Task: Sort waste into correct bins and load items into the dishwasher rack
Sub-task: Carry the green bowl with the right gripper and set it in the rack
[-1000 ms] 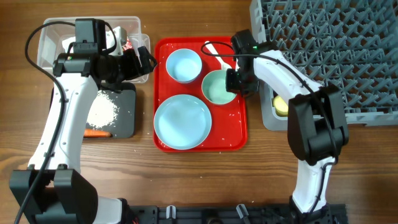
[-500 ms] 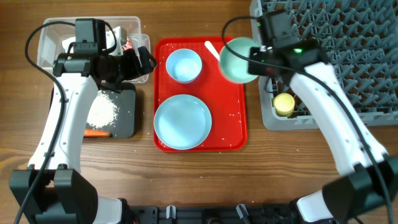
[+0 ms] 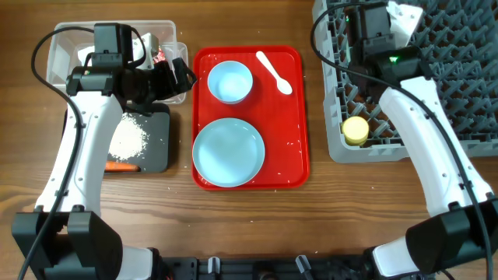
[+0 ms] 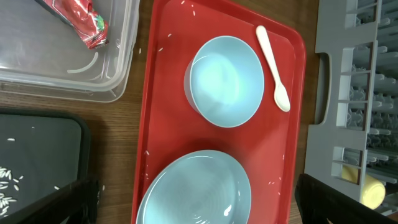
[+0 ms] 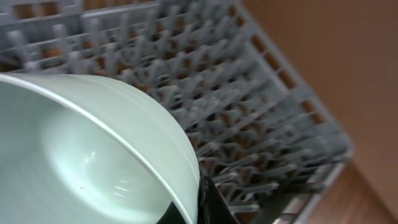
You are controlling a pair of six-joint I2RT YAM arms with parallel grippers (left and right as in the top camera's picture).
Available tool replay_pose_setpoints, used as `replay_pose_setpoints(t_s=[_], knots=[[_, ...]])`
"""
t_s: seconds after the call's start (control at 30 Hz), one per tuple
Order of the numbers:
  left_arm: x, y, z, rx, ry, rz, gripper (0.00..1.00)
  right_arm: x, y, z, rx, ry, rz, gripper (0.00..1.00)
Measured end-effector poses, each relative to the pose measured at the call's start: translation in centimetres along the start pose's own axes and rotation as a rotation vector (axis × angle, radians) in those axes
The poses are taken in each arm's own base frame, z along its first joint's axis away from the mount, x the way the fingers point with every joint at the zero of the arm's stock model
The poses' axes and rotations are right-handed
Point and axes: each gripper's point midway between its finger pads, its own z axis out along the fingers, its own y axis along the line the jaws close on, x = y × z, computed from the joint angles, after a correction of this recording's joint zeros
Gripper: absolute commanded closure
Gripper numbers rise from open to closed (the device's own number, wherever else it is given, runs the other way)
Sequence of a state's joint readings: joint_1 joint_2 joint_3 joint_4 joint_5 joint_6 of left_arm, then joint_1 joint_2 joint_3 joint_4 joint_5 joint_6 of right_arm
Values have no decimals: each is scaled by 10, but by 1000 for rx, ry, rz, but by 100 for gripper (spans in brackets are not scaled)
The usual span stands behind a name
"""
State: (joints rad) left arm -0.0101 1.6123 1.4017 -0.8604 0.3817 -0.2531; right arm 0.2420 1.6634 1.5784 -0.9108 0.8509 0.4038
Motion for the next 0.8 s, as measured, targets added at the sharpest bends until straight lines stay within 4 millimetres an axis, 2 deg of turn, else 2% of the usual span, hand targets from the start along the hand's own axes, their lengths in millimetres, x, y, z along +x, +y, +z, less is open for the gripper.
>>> replay_pose_setpoints(t_s=[0.47,0.63,0.8], knots=[[0,0,0,0,0,0,0,-11,-36,-4,213,-74,-22,96],[0,0,0,0,0,0,0,-21,-34,-3,209,-112,33,96],[0,0,0,0,0,0,0,-44,-25,2,148,-172,114,96]])
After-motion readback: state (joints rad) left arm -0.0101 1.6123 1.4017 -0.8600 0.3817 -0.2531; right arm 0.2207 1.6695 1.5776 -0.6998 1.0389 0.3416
